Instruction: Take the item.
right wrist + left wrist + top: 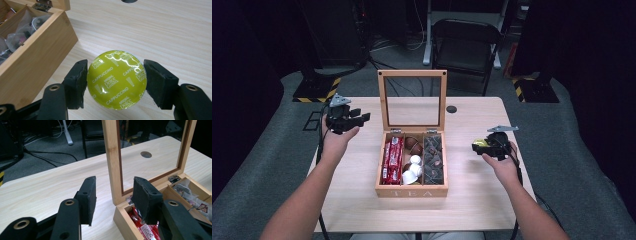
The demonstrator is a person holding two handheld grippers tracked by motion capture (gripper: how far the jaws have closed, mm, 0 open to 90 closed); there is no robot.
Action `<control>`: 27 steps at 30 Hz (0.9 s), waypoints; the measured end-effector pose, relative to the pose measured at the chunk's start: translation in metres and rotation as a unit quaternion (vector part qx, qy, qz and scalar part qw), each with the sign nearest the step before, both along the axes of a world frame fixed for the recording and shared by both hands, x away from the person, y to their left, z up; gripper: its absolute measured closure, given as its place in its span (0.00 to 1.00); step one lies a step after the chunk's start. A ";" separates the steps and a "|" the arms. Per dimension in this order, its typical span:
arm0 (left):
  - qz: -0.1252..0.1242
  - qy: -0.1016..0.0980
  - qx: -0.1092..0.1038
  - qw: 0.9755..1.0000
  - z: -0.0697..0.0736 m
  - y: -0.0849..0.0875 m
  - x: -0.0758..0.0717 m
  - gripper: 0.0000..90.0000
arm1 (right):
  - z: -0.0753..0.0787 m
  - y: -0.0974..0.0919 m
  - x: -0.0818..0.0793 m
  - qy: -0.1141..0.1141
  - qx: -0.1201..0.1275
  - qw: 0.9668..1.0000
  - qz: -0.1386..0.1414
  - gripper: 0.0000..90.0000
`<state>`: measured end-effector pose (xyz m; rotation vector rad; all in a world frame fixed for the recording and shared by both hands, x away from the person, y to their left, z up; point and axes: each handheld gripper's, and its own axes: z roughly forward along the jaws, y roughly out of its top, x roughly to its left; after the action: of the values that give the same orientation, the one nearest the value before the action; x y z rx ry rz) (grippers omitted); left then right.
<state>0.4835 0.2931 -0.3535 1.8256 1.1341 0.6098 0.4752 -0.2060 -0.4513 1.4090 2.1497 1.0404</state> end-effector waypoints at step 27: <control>0.002 -0.001 -0.002 1.000 -0.001 0.002 0.000 0.60 | -0.030 -0.023 -0.002 0.031 -0.023 0.999 -0.034 0.42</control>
<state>0.4834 0.2951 -0.3547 1.8196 1.1386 0.6113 0.4728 -0.2295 -0.4813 1.4997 2.1391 0.9295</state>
